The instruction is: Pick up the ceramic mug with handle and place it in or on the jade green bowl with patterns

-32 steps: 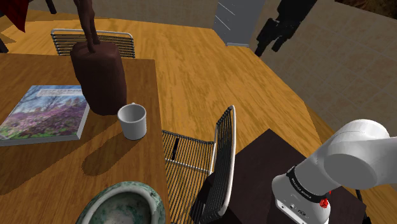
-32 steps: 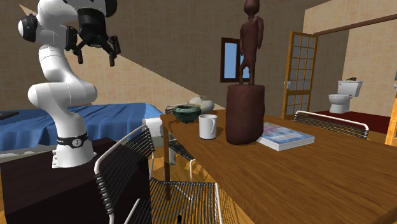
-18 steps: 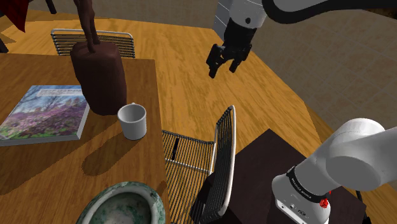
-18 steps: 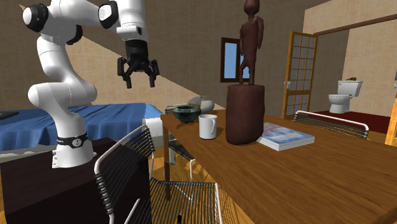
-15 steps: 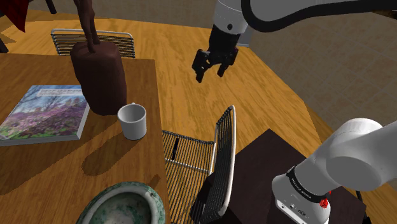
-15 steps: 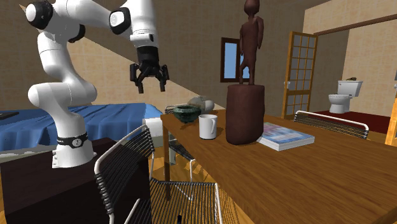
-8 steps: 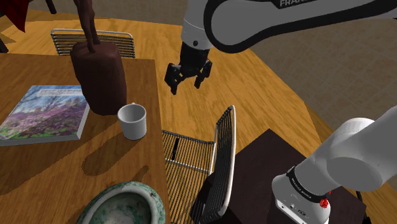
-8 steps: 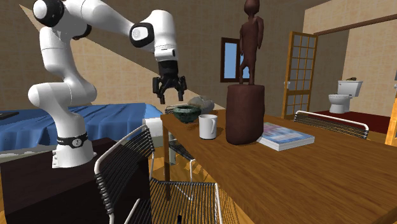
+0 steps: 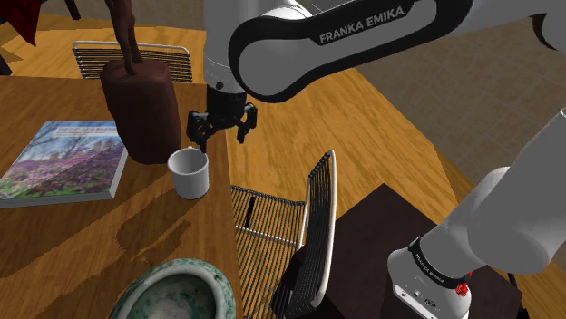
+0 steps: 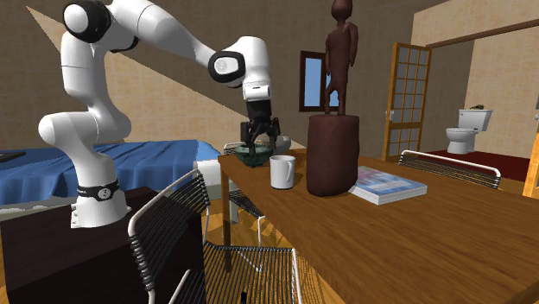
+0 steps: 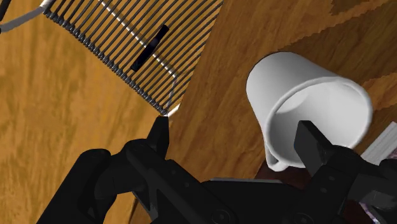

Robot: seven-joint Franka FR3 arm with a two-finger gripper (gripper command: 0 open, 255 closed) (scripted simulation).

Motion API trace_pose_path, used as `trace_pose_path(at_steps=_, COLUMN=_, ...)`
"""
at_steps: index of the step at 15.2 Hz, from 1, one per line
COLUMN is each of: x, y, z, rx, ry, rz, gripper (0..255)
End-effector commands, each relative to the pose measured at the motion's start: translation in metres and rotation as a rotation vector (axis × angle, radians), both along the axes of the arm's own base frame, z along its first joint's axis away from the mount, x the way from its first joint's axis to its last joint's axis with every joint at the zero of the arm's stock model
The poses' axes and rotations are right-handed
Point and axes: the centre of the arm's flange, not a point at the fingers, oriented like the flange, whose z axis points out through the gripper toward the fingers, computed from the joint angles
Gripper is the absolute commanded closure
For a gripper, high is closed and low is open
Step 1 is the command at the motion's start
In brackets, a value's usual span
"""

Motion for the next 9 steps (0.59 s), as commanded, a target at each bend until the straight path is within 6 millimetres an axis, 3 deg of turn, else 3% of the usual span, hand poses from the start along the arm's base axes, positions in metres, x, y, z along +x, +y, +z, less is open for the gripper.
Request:
trace_pose_path(at_steps=1, x=0.009, y=0.021, z=-0.011, rx=0.007, ry=0.005, rz=-0.002, gripper=0)
trace_pose_path(at_steps=3, x=0.015, y=0.033, z=-0.018, rx=0.011, ry=0.007, rz=-0.003, gripper=0)
trace_pose_path(at_steps=9, x=0.017, y=0.036, z=-0.050, rx=0.011, ry=0.007, rz=-0.003, gripper=0)
